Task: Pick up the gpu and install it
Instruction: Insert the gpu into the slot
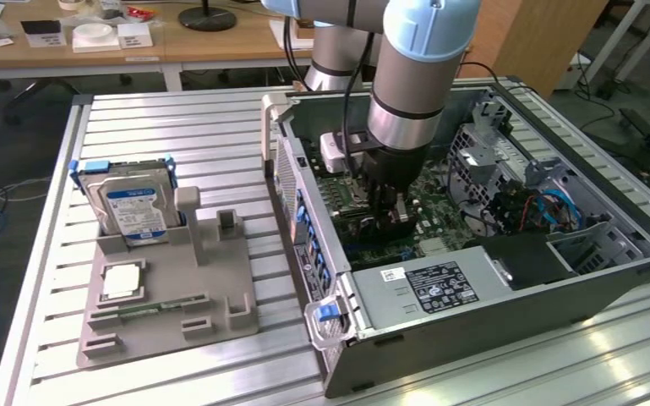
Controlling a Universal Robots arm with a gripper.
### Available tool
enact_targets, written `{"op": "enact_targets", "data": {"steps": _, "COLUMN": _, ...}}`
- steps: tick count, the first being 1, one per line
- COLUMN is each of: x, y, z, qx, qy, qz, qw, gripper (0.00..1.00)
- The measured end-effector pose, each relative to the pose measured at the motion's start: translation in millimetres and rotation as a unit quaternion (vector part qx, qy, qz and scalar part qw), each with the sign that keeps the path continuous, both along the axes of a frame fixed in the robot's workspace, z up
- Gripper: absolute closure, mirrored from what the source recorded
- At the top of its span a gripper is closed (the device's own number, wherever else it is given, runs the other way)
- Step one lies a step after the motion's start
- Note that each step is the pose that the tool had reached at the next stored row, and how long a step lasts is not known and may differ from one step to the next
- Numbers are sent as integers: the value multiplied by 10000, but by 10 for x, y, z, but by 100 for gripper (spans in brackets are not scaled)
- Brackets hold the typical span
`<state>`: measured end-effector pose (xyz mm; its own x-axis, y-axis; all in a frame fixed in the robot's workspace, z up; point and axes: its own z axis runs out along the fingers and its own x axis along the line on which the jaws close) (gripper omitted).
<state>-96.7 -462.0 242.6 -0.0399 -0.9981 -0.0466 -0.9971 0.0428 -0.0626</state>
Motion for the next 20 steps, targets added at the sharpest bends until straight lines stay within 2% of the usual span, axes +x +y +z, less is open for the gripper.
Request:
{"op": "enact_targets", "data": {"steps": 17, "x": -1, "y": 0, "z": -17, "qx": 5, "qy": 0, "qz": 0, "qw": 10000, "gripper": 73}}
{"op": "enact_targets", "data": {"steps": 18, "x": -3, "y": 3, "z": -23, "qx": 17, "qy": 0, "qz": -3, "qw": 10000, "gripper": 72}}
{"op": "enact_targets", "data": {"steps": 20, "x": -2, "y": 3, "z": -23, "qx": 13, "qy": -4, "qz": -3, "qw": 10000, "gripper": 72}}
